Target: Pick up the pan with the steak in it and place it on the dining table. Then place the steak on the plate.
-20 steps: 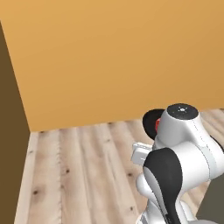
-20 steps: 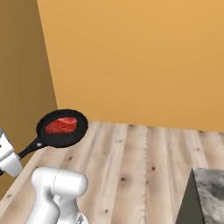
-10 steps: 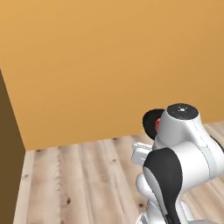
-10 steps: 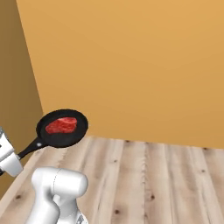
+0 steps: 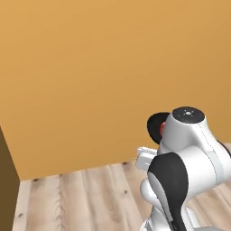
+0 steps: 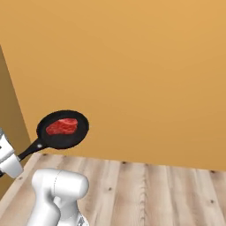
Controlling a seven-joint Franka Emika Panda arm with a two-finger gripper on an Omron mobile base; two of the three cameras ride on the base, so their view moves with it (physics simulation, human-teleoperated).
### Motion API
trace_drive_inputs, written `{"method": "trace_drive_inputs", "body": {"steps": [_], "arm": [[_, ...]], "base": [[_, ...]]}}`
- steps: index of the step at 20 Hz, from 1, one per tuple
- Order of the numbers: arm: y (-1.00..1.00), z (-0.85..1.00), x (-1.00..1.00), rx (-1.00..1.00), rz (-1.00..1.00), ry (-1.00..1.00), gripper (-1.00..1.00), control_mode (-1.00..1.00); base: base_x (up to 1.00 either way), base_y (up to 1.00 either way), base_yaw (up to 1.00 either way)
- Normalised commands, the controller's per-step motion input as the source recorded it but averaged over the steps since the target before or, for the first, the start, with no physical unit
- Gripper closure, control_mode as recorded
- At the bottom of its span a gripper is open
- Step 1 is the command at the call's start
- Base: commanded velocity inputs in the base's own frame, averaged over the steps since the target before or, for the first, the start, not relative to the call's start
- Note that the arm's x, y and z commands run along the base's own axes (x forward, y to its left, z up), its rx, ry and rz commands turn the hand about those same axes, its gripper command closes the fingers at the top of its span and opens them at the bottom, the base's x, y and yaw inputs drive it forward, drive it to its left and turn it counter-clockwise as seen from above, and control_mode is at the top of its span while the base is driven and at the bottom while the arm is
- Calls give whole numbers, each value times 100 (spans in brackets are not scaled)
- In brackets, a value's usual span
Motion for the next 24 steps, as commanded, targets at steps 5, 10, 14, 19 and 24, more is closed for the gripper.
{"method": "trace_drive_inputs", "body": {"steps": [5, 10, 14, 19, 24], "arm": [[0, 0, 0, 0, 0, 0, 100, 100], [0, 0, 0, 0, 0, 0, 100, 100], [0, 0, 0, 0, 0, 0, 100, 100], [0, 0, 0, 0, 0, 0, 100, 100], [0, 0, 0, 0, 0, 0, 100, 100]], "base": [[52, 25, -38], [10, 8, -50], [1, 0, -50], [0, 0, -50], [0, 0, -50]]}}
